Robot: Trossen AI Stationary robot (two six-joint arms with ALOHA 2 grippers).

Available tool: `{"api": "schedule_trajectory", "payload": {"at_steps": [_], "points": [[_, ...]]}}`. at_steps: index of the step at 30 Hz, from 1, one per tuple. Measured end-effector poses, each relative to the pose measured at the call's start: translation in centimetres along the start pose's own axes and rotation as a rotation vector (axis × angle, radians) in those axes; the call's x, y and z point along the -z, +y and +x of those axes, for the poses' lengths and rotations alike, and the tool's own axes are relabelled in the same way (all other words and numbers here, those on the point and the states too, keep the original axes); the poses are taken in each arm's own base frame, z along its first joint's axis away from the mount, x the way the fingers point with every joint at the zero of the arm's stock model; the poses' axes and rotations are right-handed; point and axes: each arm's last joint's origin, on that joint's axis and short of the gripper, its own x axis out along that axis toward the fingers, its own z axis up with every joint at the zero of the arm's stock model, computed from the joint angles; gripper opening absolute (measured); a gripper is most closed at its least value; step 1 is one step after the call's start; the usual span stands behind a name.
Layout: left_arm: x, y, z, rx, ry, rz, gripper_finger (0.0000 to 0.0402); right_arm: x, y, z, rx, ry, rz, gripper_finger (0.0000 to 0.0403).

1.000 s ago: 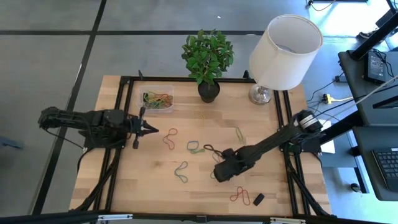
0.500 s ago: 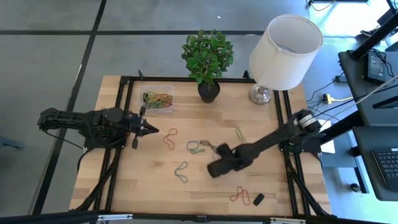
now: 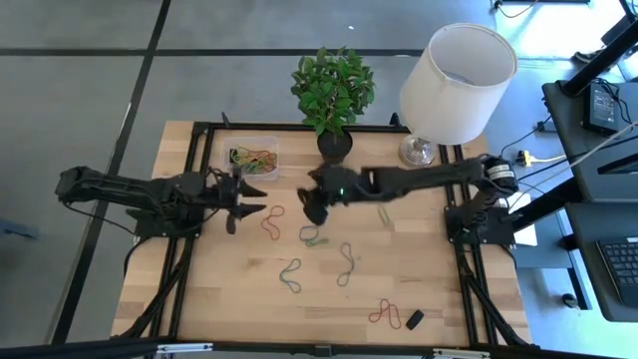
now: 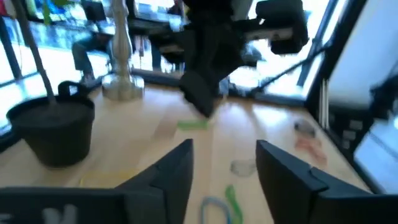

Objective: Pick and place rubber bands into bin
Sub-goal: Put the black rubber band into the transparent bin

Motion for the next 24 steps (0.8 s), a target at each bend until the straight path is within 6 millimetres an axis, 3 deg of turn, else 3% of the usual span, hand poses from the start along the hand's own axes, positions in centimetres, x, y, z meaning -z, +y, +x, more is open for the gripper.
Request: {"api": "schedule_trajectory", "payload": {"at_steps": [5,8,14,24], "points": [[-0.7,-0.1,1.5,-0.028,-0.108,-0.029,0.0198,-4.6,-0.1,-0.9,-0.082,-0.193,-0.169,0.0001],[-1.2,-0.2,2.1,-0.037,-0.179,-0.039,0.0202,-5.8,0.4,-1.6,-0.097,-0.232,-0.246,0.0001],[-1.2,-0.3,3.6,-0.038,-0.212,-0.045,0.0198,-6.4,0.9,-1.8,-0.176,-0.274,-0.302,0.0000],[-2.4,-0.8,6.8,-0.061,-0.194,0.002,0.0196,-5.4,1.6,-1.7,-0.228,-0.226,-0.371,0.0000]]}}
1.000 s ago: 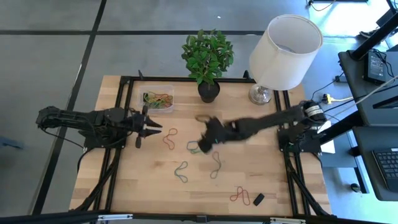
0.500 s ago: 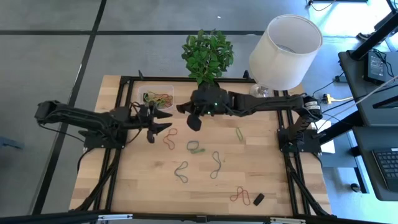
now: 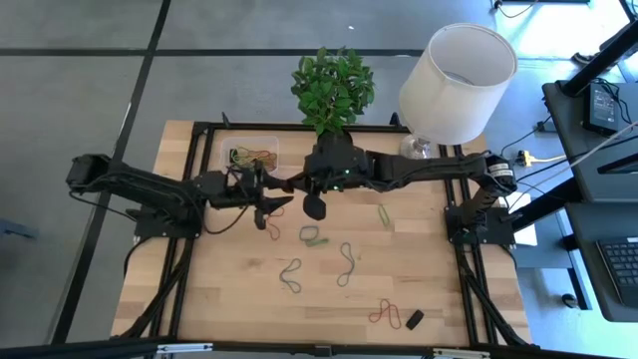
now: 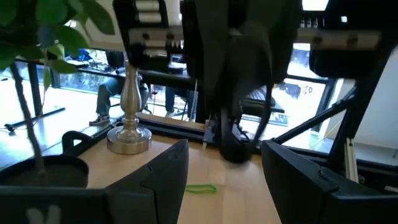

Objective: Pick and place rubber bands into bin
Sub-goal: Put the black rubber band into the transparent bin

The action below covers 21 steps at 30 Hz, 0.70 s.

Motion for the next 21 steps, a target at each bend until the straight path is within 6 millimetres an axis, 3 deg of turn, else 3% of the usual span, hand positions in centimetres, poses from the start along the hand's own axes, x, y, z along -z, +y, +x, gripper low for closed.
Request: {"api": "schedule_trajectory", "payload": {"at_steps": [8,12,18,21], "points": [[-0.46,-0.24,0.89,-0.001,0.002,0.012,0.0165,0.71,-0.07,-0.03,0.011,0.074,0.025,0.0003],[-0.40,-0.26,0.89,0.007,0.010,0.012,0.0118,0.70,-0.03,-0.02,0.008,0.071,0.025,0.0005],[-0.31,-0.25,0.89,0.007,0.019,0.013,0.0016,0.65,0.00,-0.02,0.005,0.065,0.026,0.0007],[-0.21,-0.22,0.88,0.003,0.029,0.015,0.0009,0.66,-0.02,-0.02,0.006,0.065,0.036,0.0007]]}}
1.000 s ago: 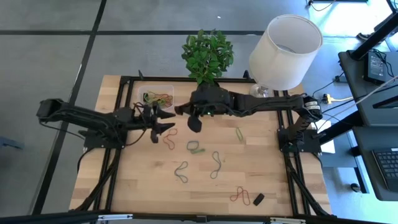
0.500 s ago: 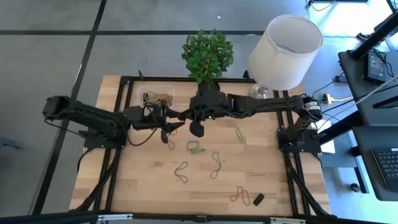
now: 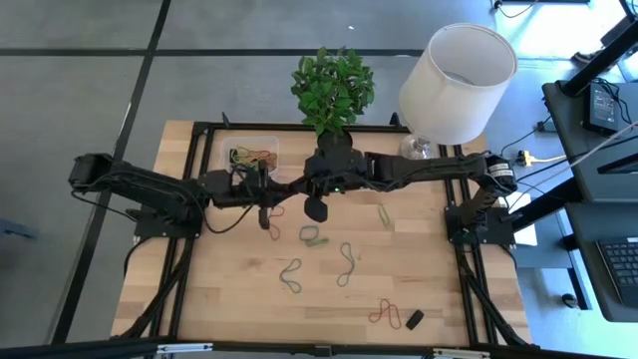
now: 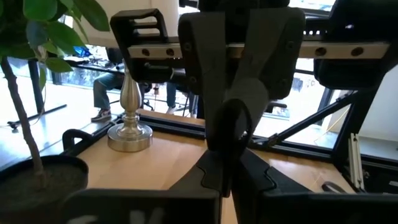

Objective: Pick and place rubber bands into bin
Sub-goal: Put the black rubber band into the transparent bin

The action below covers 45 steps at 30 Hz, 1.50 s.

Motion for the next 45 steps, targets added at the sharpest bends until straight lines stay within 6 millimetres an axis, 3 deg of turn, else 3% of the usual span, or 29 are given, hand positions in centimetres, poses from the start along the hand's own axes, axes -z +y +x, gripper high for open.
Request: {"api": "schedule_trajectory", "payload": {"at_steps": [5,13,20,26,32,36,45], "points": [[0.1,0.0,0.0,-0.002,0.014,0.003,0.0006,0.1,0.0,0.0,-0.001,0.006,0.016,0.0018],[0.3,0.1,0.0,-0.024,0.035,0.004,0.0005,0.2,-0.1,0.0,0.007,0.020,0.020,0.0094],[0.0,1.7,-1.4,-0.179,0.114,-0.053,0.0005,1.2,-0.4,-0.1,0.031,0.121,0.096,0.0114],[-0.7,4.5,-3.8,-0.338,0.188,-0.080,0.0004,1.5,-0.8,-0.2,0.080,0.151,0.178,0.0115],[-1.4,7.9,-6.1,-0.579,0.457,-0.097,0.0004,1.7,-0.8,-0.2,0.107,0.162,0.279,0.0115],[-1.5,10.2,-6.3,-0.606,0.601,-0.108,0.0004,1.7,-0.8,-0.2,0.114,0.155,0.351,0.0115],[2.4,16.3,-6.5,-0.776,0.999,-0.286,0.0005,1.8,0.3,-0.2,0.193,0.119,0.404,0.0115]]}}
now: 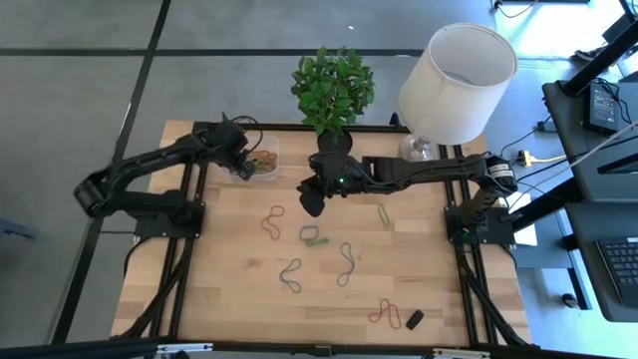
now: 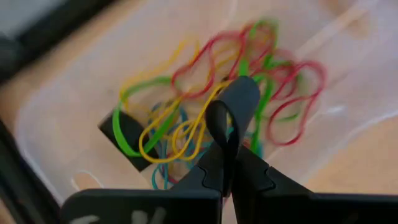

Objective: Pick and place rubber bands into bin
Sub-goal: Put the black rubber band into the transparent bin, then put the blue rubber band into the transparent bin

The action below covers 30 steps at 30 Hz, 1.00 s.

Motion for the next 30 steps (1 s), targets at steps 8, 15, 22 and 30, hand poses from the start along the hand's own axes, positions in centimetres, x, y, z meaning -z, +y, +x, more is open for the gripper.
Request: {"api": "schedule_trajectory", "payload": {"at_steps": [8,15,22,30], "points": [[-1.5,1.1,3.0,0.016,0.126,-0.004,0.0032,0.5,0.7,-0.2,0.010,-0.010,0.027,0.0115],[-1.4,1.1,3.8,0.036,0.165,0.020,0.0100,0.9,1.2,-0.3,0.013,-0.014,0.035,0.0115],[-2.1,1.0,2.1,0.037,0.082,0.079,0.0146,1.9,1.6,-1.1,0.096,0.022,0.058,0.0102],[-3.0,0.1,-2.7,0.054,-0.065,0.170,0.0121,3.9,0.4,-2.0,0.223,0.235,0.000,0.0009]]}}
